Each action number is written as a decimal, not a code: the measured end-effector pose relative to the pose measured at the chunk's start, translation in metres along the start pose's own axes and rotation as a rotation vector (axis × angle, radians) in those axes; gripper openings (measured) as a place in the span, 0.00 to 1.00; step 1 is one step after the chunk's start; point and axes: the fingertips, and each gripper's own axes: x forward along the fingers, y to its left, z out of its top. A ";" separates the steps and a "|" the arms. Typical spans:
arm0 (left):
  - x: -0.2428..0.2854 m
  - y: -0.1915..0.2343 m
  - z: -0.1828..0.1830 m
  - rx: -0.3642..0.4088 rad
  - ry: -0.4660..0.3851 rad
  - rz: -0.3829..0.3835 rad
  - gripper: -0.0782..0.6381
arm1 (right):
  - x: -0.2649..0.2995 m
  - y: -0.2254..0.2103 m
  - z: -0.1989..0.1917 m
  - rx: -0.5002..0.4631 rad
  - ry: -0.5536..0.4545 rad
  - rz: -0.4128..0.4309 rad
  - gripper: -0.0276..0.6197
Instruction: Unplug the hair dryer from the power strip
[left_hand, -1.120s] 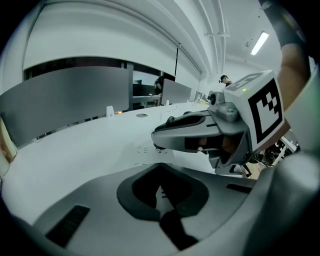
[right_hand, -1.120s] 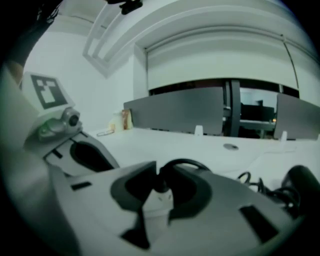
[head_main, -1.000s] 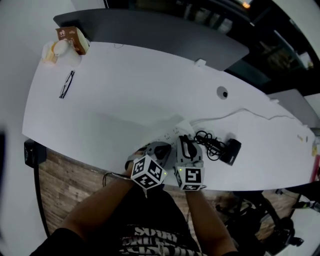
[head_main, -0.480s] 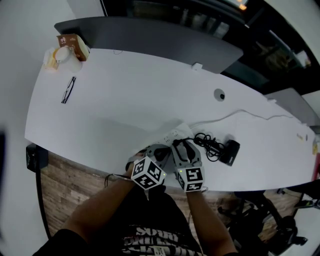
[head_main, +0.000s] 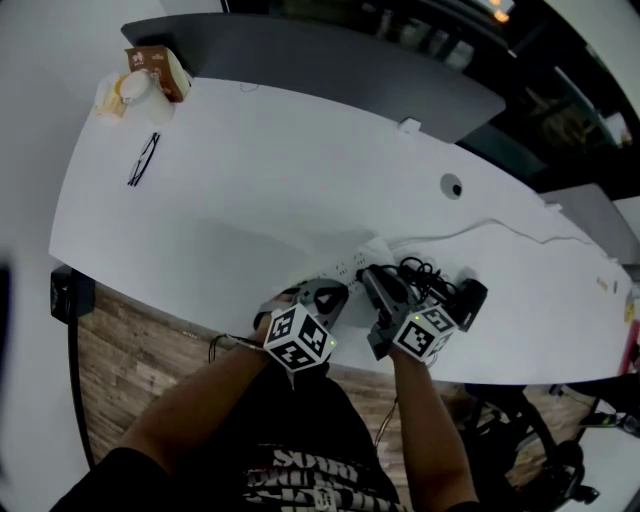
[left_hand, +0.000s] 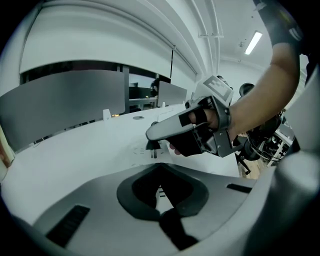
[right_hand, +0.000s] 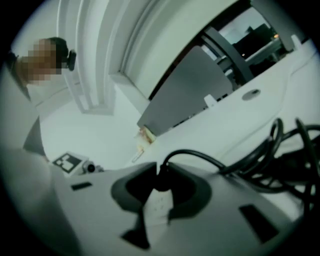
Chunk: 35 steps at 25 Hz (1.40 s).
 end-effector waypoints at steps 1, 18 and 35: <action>0.000 0.000 0.001 0.000 -0.002 0.003 0.14 | -0.004 -0.001 0.005 0.020 -0.024 0.000 0.17; -0.031 0.020 0.002 -0.289 -0.073 -0.056 0.15 | -0.007 0.002 -0.014 0.133 -0.103 -0.077 0.17; -0.044 0.000 0.001 -0.550 -0.269 -0.124 0.15 | -0.012 0.010 -0.014 -0.129 -0.059 -0.160 0.19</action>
